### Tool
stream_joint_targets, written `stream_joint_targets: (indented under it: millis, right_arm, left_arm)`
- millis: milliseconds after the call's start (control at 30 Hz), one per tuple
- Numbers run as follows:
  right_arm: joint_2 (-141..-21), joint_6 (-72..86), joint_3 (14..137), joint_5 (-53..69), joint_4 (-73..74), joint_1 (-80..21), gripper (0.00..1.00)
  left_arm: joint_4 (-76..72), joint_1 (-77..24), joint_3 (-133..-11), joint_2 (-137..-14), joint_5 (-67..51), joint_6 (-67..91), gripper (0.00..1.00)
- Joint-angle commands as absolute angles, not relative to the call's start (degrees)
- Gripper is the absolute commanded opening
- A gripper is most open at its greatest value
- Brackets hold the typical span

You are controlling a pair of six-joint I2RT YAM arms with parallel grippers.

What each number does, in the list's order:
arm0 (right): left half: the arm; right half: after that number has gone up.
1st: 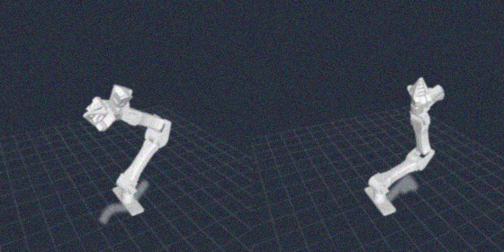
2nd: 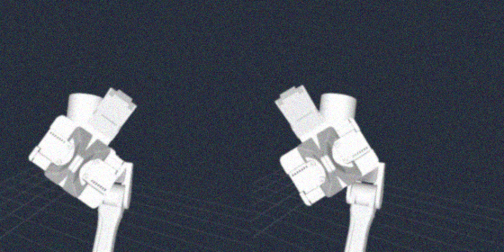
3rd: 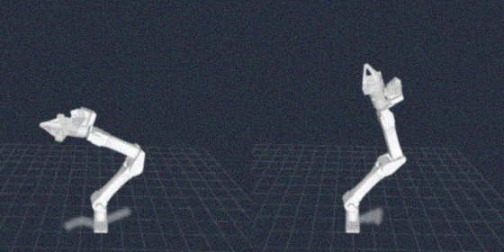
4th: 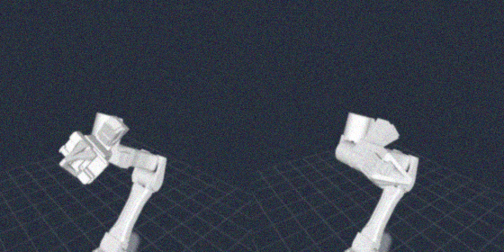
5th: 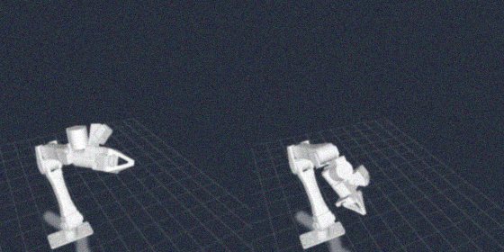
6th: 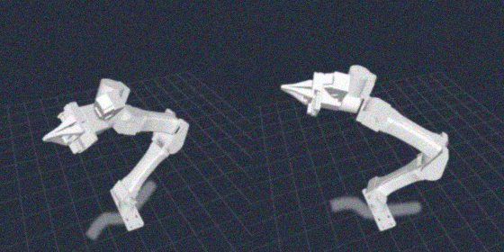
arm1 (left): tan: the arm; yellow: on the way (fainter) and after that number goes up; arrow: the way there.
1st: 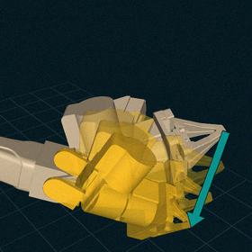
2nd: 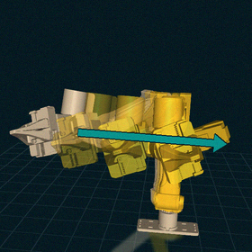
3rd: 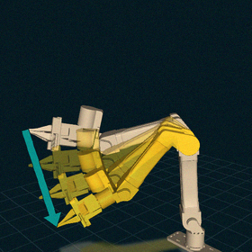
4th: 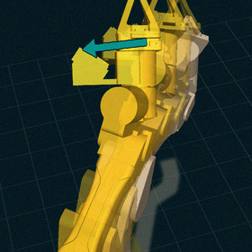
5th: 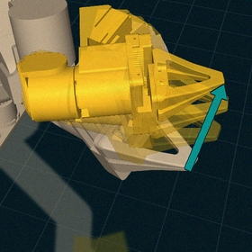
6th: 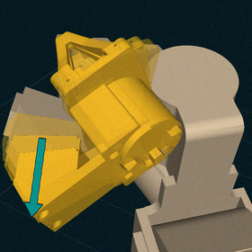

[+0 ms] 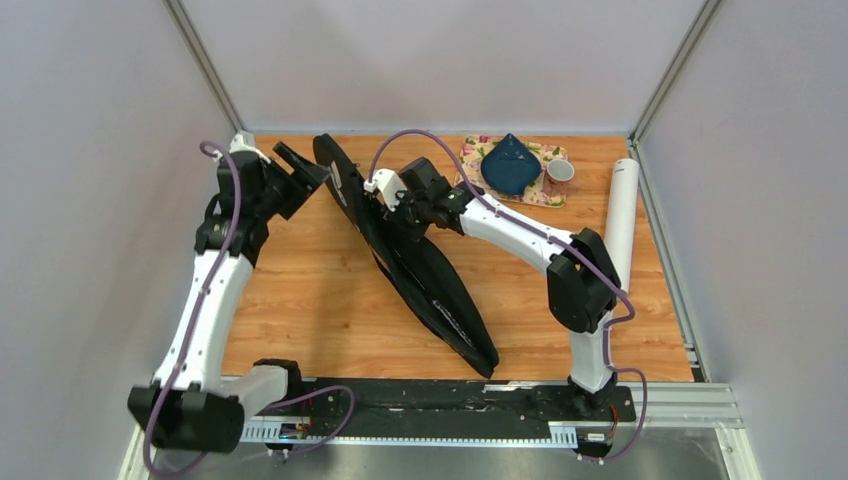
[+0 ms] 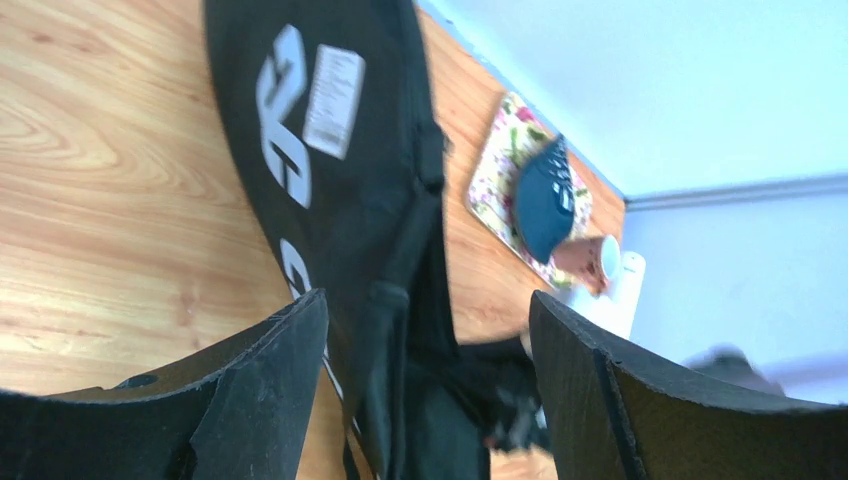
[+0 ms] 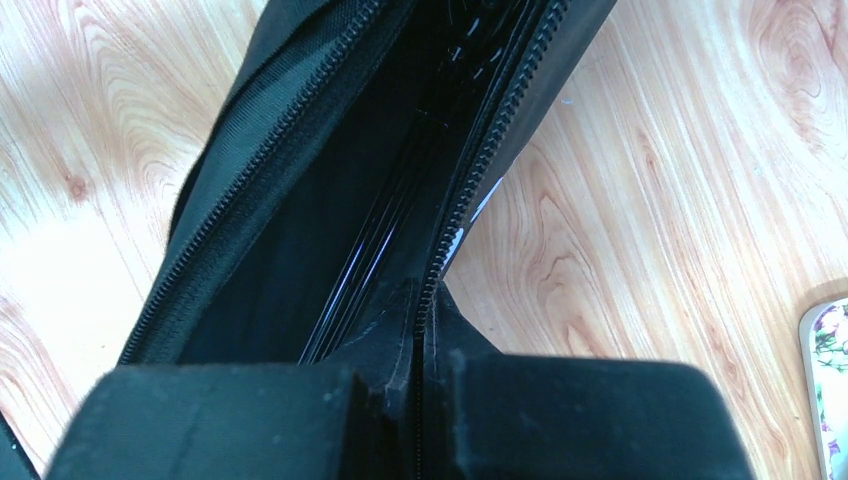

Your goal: Pack up the badminton gear

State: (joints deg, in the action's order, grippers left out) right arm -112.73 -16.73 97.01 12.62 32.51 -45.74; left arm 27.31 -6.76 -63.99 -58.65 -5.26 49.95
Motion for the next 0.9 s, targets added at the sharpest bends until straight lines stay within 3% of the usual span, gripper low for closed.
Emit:
stream_joint_targets:
  millis: [0, 300, 533, 700, 867]
  right_arm:
    - [-108.20, -18.11, 95.02, 12.92, 29.62, -46.40, 0.00]
    - [-107.40, -19.86, 95.62, 11.69, 30.76, -48.34, 0.00]
    - [-107.84, -20.22, 97.56, 10.90, 32.34, -49.39, 0.00]
    - [-108.28, -19.95, 98.17, 11.69, 32.34, -49.39, 0.00]
    - [-108.63, -20.74, 98.44, 11.60, 32.34, -49.39, 0.00]
  left_arm:
    - [30.85, -0.36, -71.25, -71.35, -13.27, 51.50, 0.82]
    - [23.46, 3.43, -79.79, -87.18, -19.95, 60.45, 0.84]
    - [34.01, 3.16, -89.12, -93.78, -11.53, 61.52, 0.84]
    - [37.08, 3.16, -89.03, -94.83, -8.18, 61.26, 0.67]
    - [39.54, 2.99, -90.08, -96.41, -6.42, 61.35, 0.63]
